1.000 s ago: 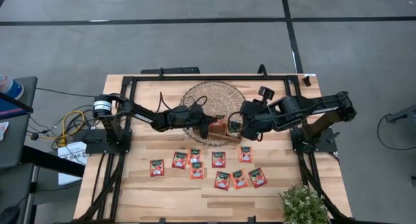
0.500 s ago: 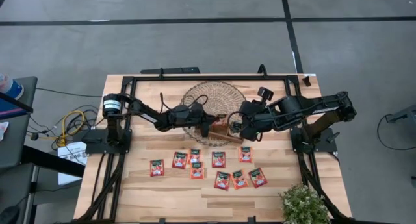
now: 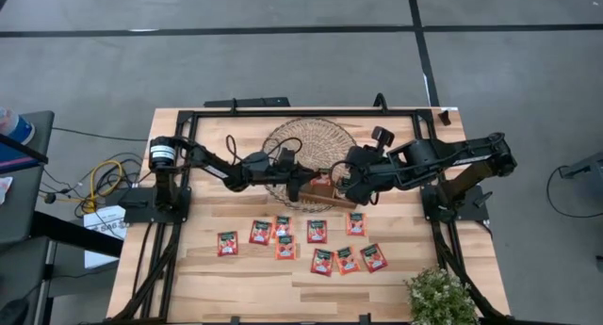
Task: Pick & Place Tea
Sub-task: Put the orange tea bag into the middle section of the wooden organizer
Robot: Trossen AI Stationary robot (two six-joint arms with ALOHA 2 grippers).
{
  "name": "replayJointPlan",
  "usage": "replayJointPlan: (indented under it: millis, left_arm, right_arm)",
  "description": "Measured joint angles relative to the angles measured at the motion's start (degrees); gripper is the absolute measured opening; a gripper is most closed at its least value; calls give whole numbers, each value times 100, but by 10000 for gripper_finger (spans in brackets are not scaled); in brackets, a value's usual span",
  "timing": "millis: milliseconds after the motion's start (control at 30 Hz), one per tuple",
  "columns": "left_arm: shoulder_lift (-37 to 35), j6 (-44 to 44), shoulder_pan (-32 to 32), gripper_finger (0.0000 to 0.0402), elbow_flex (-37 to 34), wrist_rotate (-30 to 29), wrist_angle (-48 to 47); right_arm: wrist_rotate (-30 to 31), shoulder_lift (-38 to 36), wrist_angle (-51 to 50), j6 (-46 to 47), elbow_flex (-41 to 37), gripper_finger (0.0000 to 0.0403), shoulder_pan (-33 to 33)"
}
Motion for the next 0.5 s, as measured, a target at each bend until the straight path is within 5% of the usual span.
replayJointPlan:
  millis: [200,500]
  left_arm:
    - [44,199,-15,0,307,163,-873]
    - [215,349,-4,0,373,141,-931]
  right_arm:
    - [0,0,205,-42,0,66,-2]
    - [-59,0,350,-42,0,66,35]
